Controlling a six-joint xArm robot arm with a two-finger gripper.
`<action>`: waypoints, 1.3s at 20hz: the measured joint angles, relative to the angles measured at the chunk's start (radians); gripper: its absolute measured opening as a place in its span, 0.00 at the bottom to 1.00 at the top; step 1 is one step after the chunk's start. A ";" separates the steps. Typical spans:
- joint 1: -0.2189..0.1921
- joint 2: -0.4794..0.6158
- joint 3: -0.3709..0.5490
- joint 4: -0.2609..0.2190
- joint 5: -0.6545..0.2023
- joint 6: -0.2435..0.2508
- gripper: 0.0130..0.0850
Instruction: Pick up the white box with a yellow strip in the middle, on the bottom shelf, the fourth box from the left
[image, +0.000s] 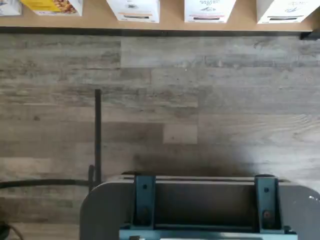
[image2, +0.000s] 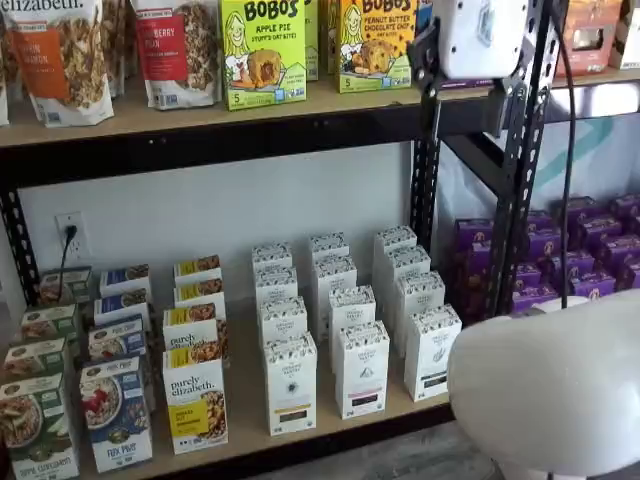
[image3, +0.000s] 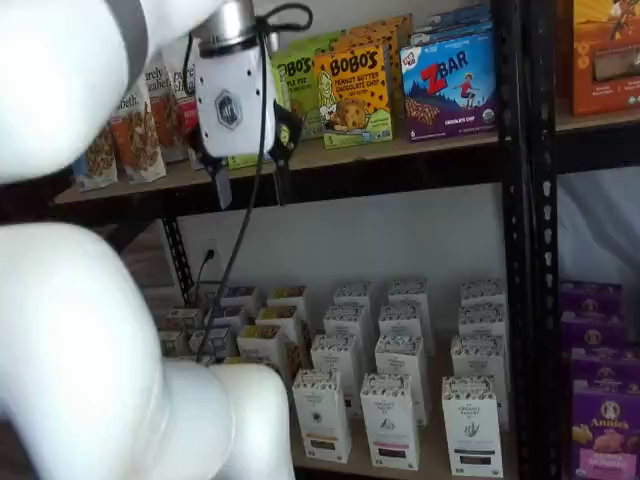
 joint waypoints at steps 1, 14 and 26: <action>0.007 -0.003 0.017 -0.009 -0.019 0.004 1.00; 0.027 0.026 0.254 -0.033 -0.323 0.013 1.00; 0.191 0.168 0.443 -0.061 -0.688 0.176 1.00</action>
